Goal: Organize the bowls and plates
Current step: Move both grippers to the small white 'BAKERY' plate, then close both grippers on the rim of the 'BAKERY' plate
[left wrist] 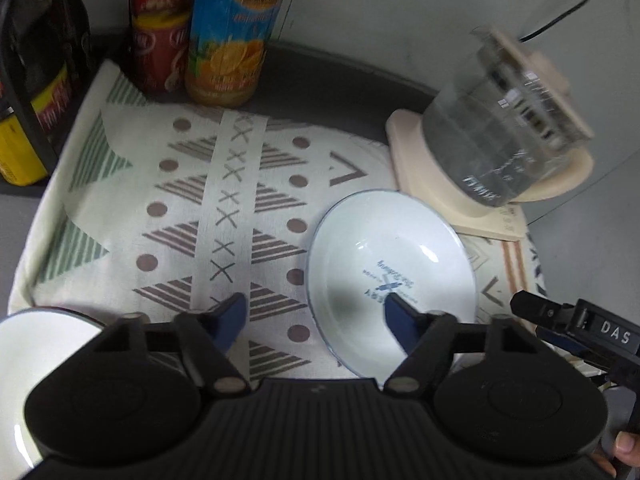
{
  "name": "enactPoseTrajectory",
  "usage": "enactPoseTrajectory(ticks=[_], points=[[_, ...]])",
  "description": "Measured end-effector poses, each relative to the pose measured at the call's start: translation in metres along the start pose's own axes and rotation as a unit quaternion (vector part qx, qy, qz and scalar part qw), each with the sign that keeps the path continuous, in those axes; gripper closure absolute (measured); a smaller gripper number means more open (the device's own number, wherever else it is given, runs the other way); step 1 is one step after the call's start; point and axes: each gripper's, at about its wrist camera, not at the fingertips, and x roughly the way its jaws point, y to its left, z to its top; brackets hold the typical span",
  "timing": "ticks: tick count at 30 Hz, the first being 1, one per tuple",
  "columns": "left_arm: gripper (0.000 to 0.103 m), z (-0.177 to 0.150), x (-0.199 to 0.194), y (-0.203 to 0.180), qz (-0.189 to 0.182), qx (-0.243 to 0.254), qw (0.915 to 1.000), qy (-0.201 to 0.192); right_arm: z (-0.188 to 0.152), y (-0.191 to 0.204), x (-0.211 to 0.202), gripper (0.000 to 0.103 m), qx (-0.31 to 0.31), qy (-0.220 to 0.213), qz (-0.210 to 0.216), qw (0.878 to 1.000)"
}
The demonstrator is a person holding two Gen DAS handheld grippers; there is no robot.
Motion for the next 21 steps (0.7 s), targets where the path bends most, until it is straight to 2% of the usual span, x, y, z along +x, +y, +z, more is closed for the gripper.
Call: enactPoseTrajectory(ticks=[4, 9, 13, 17, 21], points=[[0.044, 0.001, 0.019, 0.002, 0.002, -0.015, 0.9997, 0.02, 0.008, -0.004, 0.021, 0.029, 0.001, 0.023, 0.006, 1.0], [0.06, 0.0, 0.037, 0.003, 0.001, -0.031, 0.9987, 0.04, 0.017, -0.004, 0.047, 0.039, -0.005, 0.067, 0.016, 0.998], [0.067, 0.0, 0.048, 0.006, -0.001, -0.043, 0.9977, 0.053, 0.024, -0.004, 0.062, 0.045, -0.007, 0.081, 0.013, 0.997], [0.075, 0.0, 0.057, 0.006, -0.011, -0.054, 0.9966, 0.062, 0.029, -0.008, 0.078, 0.059, 0.002, 0.105, 0.014, 0.994], [0.081, -0.001, 0.065, 0.003, -0.013, -0.062, 0.9958, 0.066, 0.03, -0.01, 0.089, 0.061, -0.005, 0.129, 0.019, 0.991]])
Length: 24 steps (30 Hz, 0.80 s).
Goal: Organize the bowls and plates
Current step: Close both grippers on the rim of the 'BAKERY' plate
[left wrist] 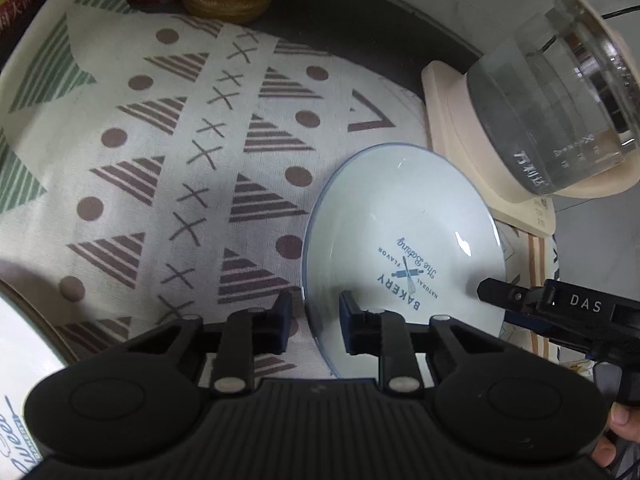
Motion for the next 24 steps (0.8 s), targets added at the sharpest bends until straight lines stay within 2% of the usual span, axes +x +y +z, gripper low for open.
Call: enactPoseTrajectory(ticks=[6, 10, 11, 12, 16, 21, 24], points=[[0.084, 0.003, 0.003, -0.004, 0.001, -0.013, 0.9999, 0.002, 0.007, 0.003, 0.015, 0.063, -0.01, 0.042, 0.001, 0.999], [0.089, 0.001, 0.001, -0.002, 0.0, -0.013, 0.9999, -0.007, 0.012, 0.007, 0.018, 0.065, -0.022, 0.052, 0.0, 0.998], [0.09, -0.001, -0.002, -0.004, 0.002, -0.002, 0.9998, -0.017, 0.012, 0.007, 0.019, 0.072, -0.025, 0.055, 0.001, 0.998], [0.091, -0.001, -0.004, -0.005, 0.004, 0.009, 0.9996, -0.026, 0.012, 0.007, 0.02, 0.084, -0.027, 0.061, 0.011, 0.998], [0.092, 0.0, -0.013, 0.003, -0.01, 0.004, 0.9992, -0.038, 0.008, 0.003, 0.014, 0.088, -0.02, 0.039, 0.035, 0.998], [0.093, 0.003, -0.032, 0.005, -0.015, 0.011, 0.9973, -0.072, 0.004, 0.006, -0.001, 0.093, -0.019, 0.003, 0.057, 0.998], [0.093, 0.006, -0.04, 0.008, -0.022, 0.008, 0.9968, -0.076, 0.001, 0.011, -0.009, 0.095, -0.019, -0.012, 0.065, 0.998]])
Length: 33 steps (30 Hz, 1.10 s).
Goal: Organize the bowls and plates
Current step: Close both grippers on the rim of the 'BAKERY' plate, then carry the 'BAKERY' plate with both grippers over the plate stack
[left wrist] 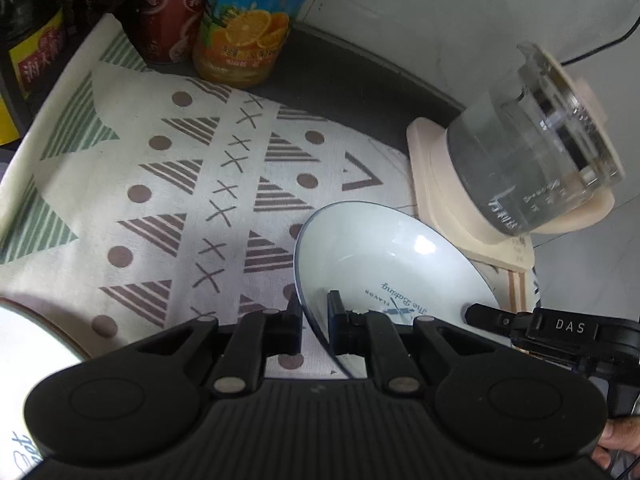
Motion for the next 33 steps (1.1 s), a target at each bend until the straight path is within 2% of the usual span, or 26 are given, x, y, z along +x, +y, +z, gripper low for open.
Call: enactPoseTrajectory(ticks=[15, 27, 30, 33], points=[[0.093, -0.001, -0.074, 0.038, -0.014, -0.012, 0.9983, -0.055, -0.02, 0.061, -0.03, 0.096, -0.025, -0.06, 0.029, 0.997], [0.093, -0.028, -0.131, 0.09, -0.017, -0.018, 0.9964, -0.082, -0.072, 0.111, -0.049, 0.095, -0.025, -0.087, 0.058, 0.994], [0.093, -0.038, -0.141, 0.102, -0.01, -0.015, 0.9963, -0.085, -0.089, 0.116, -0.051, 0.095, -0.007, -0.091, 0.07, 0.993], [0.093, -0.047, -0.149, 0.117, -0.004, -0.021, 0.9961, -0.086, -0.108, 0.128, -0.052, 0.095, -0.015, -0.095, 0.065, 0.993]])
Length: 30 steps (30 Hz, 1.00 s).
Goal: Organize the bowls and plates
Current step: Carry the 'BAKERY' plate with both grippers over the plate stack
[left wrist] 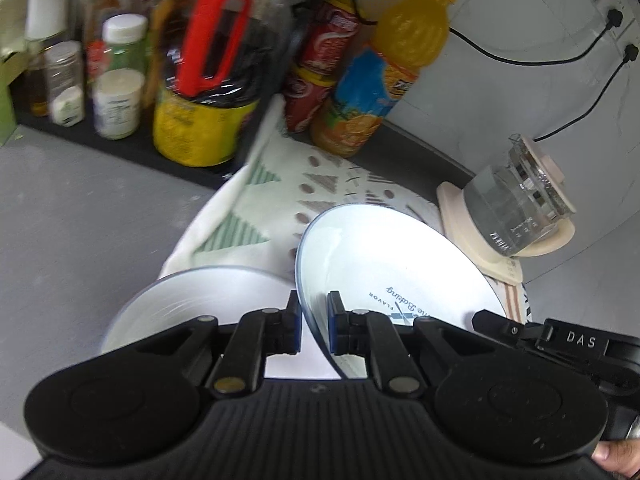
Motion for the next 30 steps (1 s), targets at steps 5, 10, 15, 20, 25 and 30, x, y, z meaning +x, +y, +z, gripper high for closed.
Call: enactPoseTrajectory(ticks=[5, 10, 15, 20, 25, 30], points=[[0.093, -0.012, -0.01, 0.022, 0.007, -0.006, 0.9999, 0.004, -0.031, 0.014, 0.002, 0.095, -0.007, 0.007, -0.004, 1.0], [0.093, -0.023, -0.016, 0.041, 0.011, -0.014, 0.9998, 0.006, -0.052, 0.026, 0.006, 0.095, -0.02, 0.016, -0.007, 1.0], [0.093, -0.033, -0.015, 0.053, 0.015, -0.016, 0.9996, 0.015, -0.066, 0.034, 0.008, 0.095, -0.033, 0.021, -0.016, 0.999], [0.093, -0.044, -0.012, 0.06, 0.019, -0.02, 0.9993, 0.027, -0.078, 0.039, 0.01, 0.095, -0.048, 0.024, -0.029, 0.998], [0.092, -0.053, -0.006, 0.068, 0.019, -0.027, 0.9987, 0.038, -0.087, 0.038, 0.013, 0.095, -0.051, 0.033, -0.04, 0.997], [0.092, -0.058, -0.001, 0.074, 0.022, -0.033, 0.9983, 0.044, -0.094, 0.039, 0.019, 0.095, -0.061, 0.041, -0.05, 0.996]])
